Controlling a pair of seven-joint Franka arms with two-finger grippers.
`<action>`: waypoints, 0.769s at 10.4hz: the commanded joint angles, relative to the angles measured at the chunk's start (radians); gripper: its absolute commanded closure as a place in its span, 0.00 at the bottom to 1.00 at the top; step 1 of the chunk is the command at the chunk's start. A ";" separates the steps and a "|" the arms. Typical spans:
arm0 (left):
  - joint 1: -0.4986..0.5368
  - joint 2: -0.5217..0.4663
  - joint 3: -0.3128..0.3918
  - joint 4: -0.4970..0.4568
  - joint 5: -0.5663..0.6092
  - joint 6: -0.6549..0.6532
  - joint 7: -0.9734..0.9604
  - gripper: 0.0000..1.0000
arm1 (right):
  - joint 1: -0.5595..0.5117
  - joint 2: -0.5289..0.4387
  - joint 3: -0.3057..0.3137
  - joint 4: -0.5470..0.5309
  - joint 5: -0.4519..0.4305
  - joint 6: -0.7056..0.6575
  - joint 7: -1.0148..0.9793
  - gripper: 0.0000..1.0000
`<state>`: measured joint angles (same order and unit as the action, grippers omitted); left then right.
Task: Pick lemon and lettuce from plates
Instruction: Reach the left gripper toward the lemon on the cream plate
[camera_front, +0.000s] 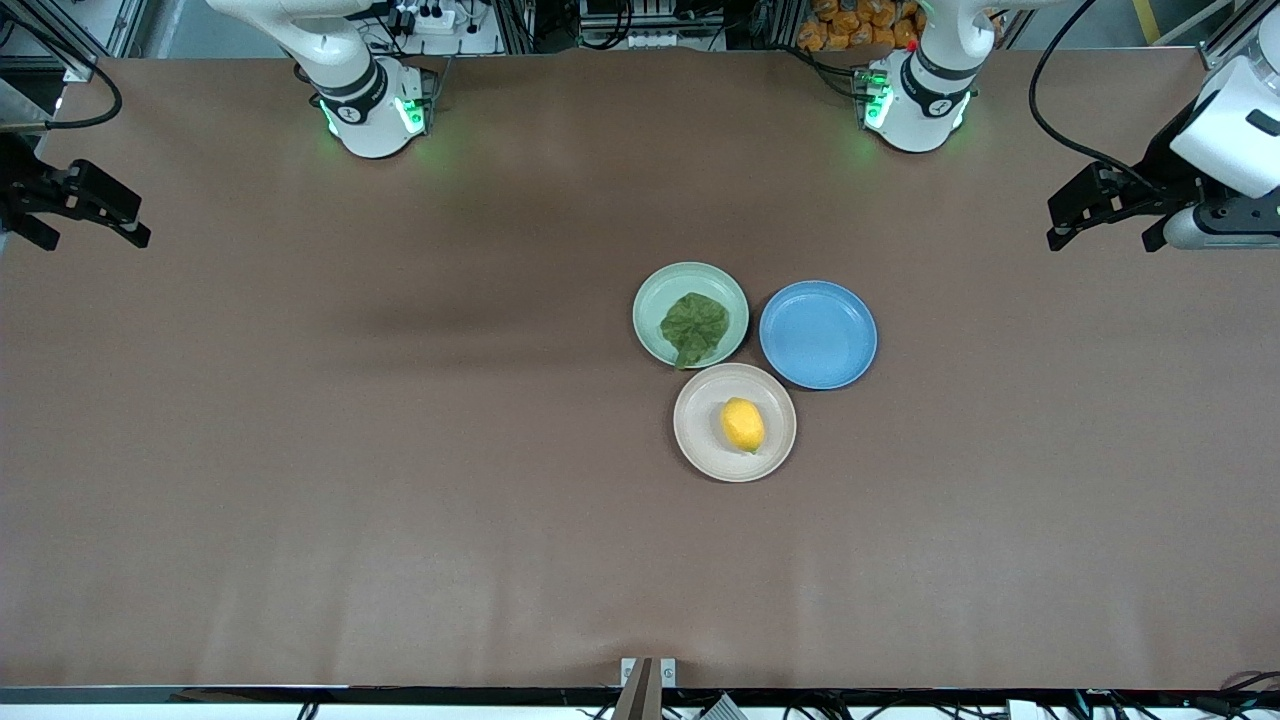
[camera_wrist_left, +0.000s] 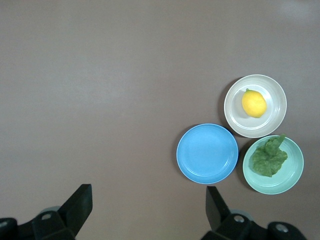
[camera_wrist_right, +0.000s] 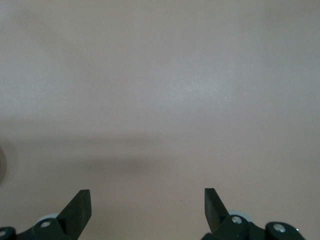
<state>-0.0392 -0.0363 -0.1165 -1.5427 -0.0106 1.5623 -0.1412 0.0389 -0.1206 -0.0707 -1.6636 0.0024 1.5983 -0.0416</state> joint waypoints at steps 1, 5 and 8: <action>0.004 -0.002 0.000 0.003 -0.020 -0.019 0.018 0.00 | -0.002 0.010 -0.023 0.018 -0.010 -0.015 -0.010 0.00; 0.002 0.039 0.000 0.004 -0.016 -0.018 0.025 0.00 | -0.013 0.009 -0.026 0.018 -0.009 -0.017 -0.011 0.00; -0.016 0.120 -0.003 0.007 -0.005 -0.001 0.020 0.00 | -0.011 0.009 -0.024 0.040 -0.007 -0.064 -0.006 0.00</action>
<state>-0.0480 0.0352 -0.1181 -1.5522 -0.0106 1.5586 -0.1401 0.0389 -0.1185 -0.1024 -1.6589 0.0011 1.5727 -0.0429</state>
